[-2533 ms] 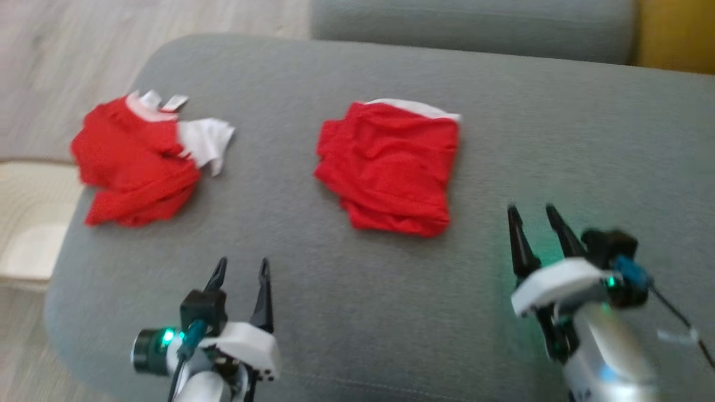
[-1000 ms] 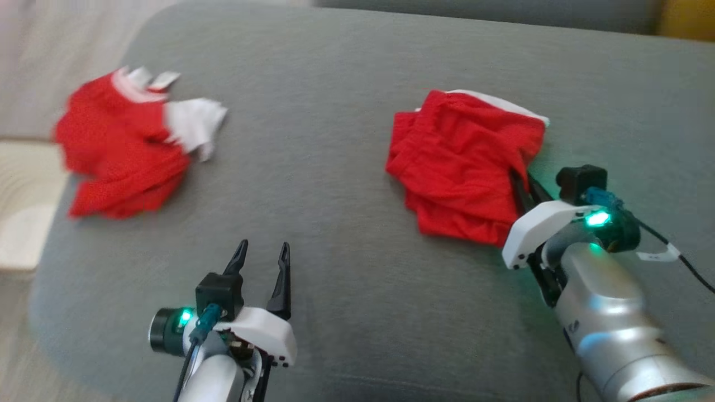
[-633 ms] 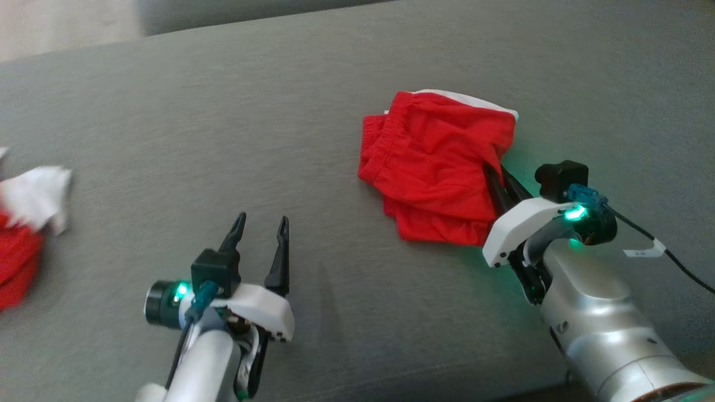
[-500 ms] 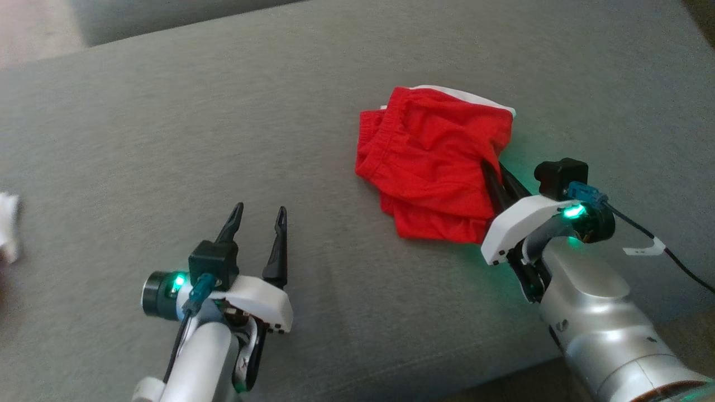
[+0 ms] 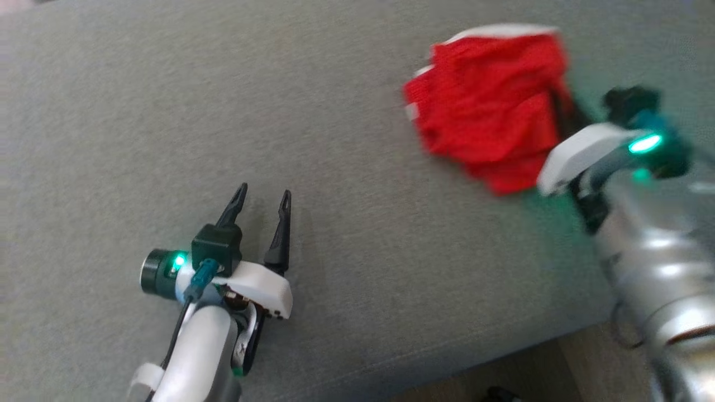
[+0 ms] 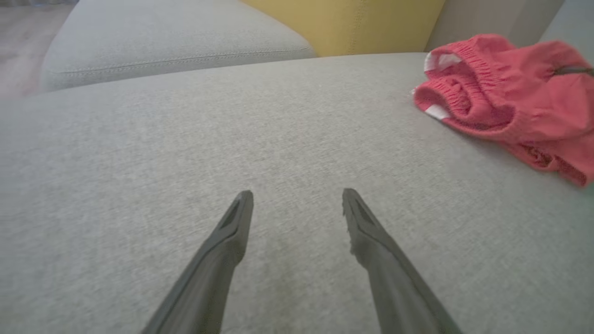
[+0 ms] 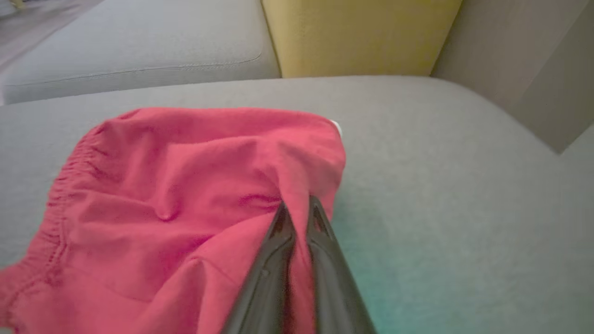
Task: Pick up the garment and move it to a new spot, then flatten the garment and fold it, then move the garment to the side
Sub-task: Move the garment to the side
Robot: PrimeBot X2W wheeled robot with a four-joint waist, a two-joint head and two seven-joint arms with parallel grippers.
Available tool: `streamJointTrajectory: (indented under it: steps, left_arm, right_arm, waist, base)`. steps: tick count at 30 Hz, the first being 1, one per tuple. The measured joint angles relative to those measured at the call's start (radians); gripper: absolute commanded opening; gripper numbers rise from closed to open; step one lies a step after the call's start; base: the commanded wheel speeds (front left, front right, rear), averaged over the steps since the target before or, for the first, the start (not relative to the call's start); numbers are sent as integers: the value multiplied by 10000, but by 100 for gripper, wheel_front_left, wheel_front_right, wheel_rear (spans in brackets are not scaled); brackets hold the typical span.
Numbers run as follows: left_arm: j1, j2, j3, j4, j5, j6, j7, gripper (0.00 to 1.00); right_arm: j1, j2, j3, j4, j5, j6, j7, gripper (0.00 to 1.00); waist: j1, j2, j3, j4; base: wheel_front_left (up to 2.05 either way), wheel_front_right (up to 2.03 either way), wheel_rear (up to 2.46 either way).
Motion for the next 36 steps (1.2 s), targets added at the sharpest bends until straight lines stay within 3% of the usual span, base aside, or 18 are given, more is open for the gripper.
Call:
streamJointTrajectory:
  steps: [10,17,18,20,28,36]
  left_arm:
    - [-45,-2,79,-197,211,-96,-2,100]
    - [-40,-2,56,-305,192,-86,-2,100]
    - [-40,-2,58,-307,161,-84,-2,100]
    - [-39,-4,59,-309,151,-82,-2,100]
    - [-25,-4,58,-257,134,-71,-2,100]
    - [328,-4,196,-228,52,150,-2,100]
  right_arm:
    - [-1381,-2339,-1937,1112,-1684,0,493,0]
    - [-1393,-3229,-3480,1244,-2700,0,825,0]
    - [-1393,-3241,-3672,1244,-2861,0,825,24]
    - [-1387,-3243,-4069,1243,-3124,0,809,100]
    - [-1287,-2957,-5290,696,-4052,0,336,100]
    - [-470,-1020,-5219,-1164,-4305,0,-4,100]
  waist:
    - [0,0,427,1380]
    - [0,0,577,1936]
    - [0,0,575,1939]
    - [0,0,563,1919]
    - [0,0,299,1866]
    - [0,0,-356,2008]
  base:
    - [0,0,0]
    - [0,0,0]
    - [0,0,0]
    - [0,0,0]
    - [0,0,0]
    - [0,0,0]
